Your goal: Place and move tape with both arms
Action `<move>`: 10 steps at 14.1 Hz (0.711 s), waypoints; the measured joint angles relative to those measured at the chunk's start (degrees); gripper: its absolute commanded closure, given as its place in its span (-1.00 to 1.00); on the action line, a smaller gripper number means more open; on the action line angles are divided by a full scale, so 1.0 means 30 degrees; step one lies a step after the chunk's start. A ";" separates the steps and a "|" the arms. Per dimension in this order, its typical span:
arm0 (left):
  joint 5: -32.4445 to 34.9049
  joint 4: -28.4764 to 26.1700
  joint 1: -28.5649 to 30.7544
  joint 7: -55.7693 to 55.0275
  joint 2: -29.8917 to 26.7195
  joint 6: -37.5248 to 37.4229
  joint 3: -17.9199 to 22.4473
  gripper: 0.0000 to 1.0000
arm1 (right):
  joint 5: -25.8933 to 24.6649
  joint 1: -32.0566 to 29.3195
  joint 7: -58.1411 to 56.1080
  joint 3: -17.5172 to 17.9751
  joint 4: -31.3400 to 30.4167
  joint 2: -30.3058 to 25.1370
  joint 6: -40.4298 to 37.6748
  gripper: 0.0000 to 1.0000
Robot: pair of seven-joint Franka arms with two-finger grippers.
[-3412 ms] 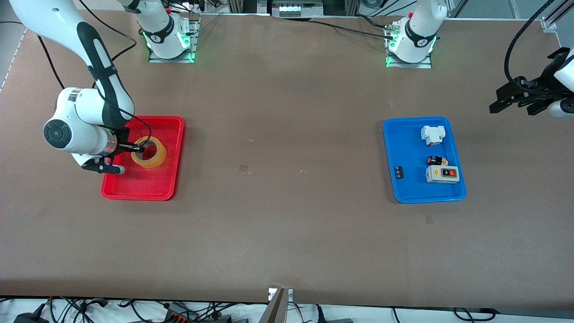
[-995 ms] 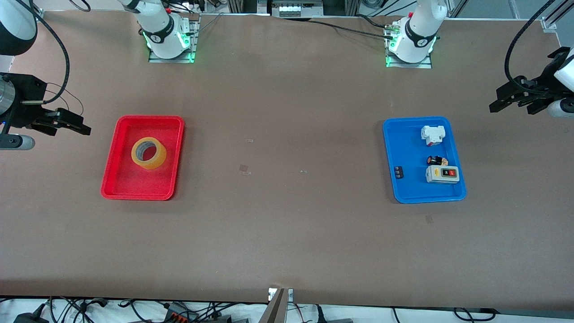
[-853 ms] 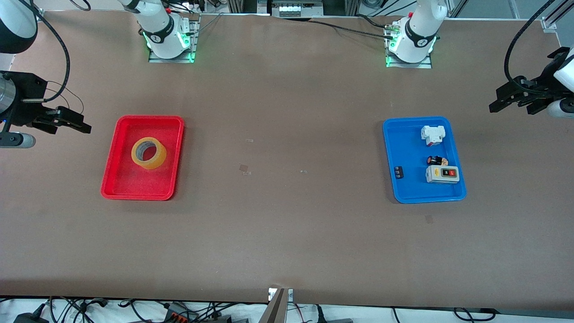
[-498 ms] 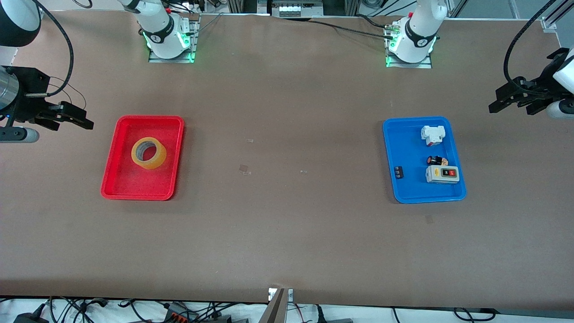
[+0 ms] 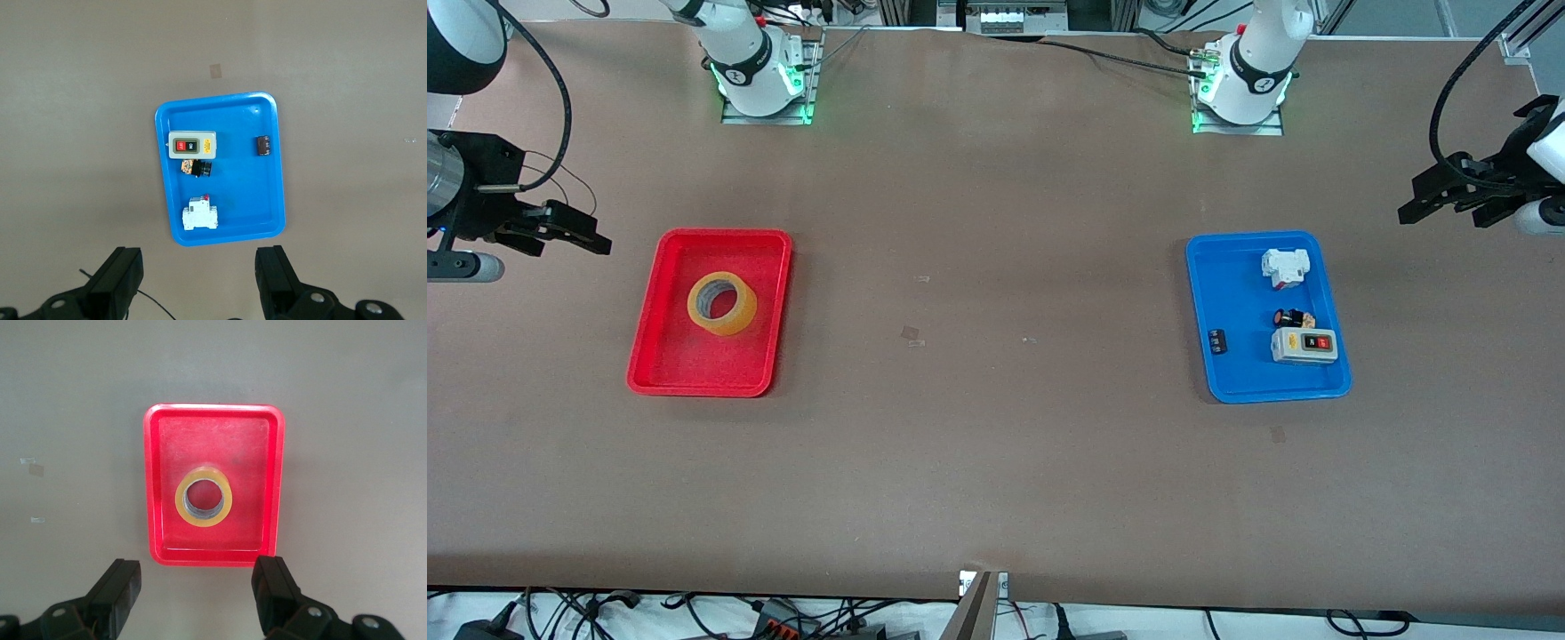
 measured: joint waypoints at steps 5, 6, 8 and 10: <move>0.0000 0.0000 0.0018 -0.0001 0.0002 0.0000 0.0000 -1.00 | -0.0001 0.0054 -0.0030 0.0000 0.0000 -0.0213 0.0000 -1.00; 0.0000 0.0000 0.0023 0.0000 0.0002 0.0000 0.0000 -1.00 | -0.0002 0.0055 -0.0039 0.0000 -0.0001 -0.0232 0.0000 -1.00; 0.0000 0.0000 0.0028 0.0000 0.0003 0.0000 0.0000 -1.00 | -0.0006 0.0055 -0.0046 0.0000 -0.0009 -0.0235 0.0000 -1.00; 0.0000 0.0000 0.0028 -0.0001 0.0003 0.0000 0.0000 -1.00 | -0.0008 0.0056 -0.0052 0.0000 -0.0020 -0.0235 -0.0001 -1.00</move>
